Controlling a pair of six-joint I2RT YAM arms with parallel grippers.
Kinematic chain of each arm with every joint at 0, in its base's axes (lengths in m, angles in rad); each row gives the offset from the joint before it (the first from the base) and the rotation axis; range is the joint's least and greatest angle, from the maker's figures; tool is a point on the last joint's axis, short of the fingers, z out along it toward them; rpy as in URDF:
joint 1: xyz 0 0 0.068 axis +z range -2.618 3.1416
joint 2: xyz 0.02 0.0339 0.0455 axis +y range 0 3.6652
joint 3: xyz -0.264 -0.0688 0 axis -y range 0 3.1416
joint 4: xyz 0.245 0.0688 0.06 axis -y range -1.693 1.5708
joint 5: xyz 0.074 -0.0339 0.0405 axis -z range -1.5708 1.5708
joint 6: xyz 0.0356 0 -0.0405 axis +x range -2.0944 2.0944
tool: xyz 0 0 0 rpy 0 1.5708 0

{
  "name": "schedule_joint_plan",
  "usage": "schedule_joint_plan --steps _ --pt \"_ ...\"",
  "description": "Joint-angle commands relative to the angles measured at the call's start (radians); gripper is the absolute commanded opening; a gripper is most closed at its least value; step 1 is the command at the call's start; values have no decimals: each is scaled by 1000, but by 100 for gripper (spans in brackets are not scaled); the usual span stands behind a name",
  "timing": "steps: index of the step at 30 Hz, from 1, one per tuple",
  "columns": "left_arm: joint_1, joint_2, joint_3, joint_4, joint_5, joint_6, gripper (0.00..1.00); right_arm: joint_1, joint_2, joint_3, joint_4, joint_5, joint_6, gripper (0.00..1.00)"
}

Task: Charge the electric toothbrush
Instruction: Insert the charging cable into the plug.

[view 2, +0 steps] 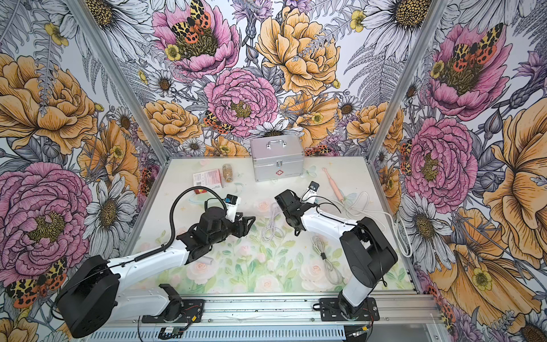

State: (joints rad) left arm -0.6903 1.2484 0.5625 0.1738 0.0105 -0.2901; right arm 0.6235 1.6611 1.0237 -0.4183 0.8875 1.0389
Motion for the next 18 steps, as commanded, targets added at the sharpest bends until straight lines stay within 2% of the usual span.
schedule_joint_plan --steps 1,12,18 --pt "8 -26 -12 32 -21 -13 68 10 48 28 -48 -8 -1 0" --pt "10 -30 -18 36 -21 -11 68 5 31 24 -34 88 -55 0" --pt "11 -33 -19 39 -25 -10 68 28 53 11 -15 38 -85 0"
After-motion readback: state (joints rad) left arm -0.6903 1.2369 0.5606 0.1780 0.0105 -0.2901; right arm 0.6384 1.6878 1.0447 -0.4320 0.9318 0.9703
